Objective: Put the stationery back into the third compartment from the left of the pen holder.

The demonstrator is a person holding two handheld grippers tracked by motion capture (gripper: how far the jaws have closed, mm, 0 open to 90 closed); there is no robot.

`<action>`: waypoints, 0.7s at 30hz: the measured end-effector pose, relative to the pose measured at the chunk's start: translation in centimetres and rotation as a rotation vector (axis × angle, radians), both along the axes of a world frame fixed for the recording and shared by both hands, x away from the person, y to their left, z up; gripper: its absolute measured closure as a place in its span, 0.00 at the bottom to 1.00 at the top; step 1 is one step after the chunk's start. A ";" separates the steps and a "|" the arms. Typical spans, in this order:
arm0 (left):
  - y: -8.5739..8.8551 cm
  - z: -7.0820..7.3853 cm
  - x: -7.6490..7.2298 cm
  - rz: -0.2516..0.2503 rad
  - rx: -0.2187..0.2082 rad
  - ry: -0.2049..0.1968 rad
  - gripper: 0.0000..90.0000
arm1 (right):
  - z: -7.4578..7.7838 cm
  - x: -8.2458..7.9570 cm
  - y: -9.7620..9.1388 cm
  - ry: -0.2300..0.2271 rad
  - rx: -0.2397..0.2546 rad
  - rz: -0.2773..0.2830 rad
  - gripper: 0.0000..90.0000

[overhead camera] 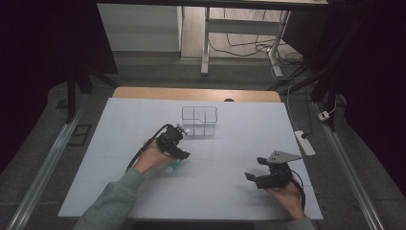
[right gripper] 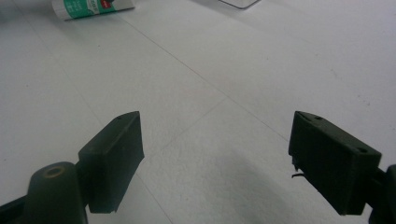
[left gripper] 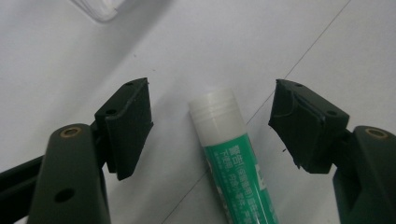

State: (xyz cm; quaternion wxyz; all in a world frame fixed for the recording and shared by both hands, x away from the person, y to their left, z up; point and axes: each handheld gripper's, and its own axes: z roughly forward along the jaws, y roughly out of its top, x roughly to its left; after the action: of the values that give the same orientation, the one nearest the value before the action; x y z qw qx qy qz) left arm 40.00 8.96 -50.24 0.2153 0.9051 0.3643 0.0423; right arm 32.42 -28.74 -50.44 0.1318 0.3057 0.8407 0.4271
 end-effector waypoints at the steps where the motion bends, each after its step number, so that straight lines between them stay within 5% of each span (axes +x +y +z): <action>1: -0.1 -0.2 0.0 -0.003 0.008 0.002 0.33 | 0.0 0.0 0.0 0.000 -0.004 -0.002 0.19; 13: -0.3 -0.9 -0.1 -0.004 0.022 0.007 0.64 | 0.0 0.0 0.1 -0.007 -0.022 0.003 0.19; 21: -0.2 -0.7 -0.3 -0.015 0.030 -0.025 0.67 | -0.1 0.0 0.2 -0.011 -0.036 -0.002 0.20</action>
State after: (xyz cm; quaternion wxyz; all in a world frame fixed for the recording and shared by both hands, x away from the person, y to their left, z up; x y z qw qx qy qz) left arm 39.73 8.80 -50.91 0.2066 0.9103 0.3540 0.0572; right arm 32.46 -28.58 -50.50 0.1422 0.3017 0.8472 0.4136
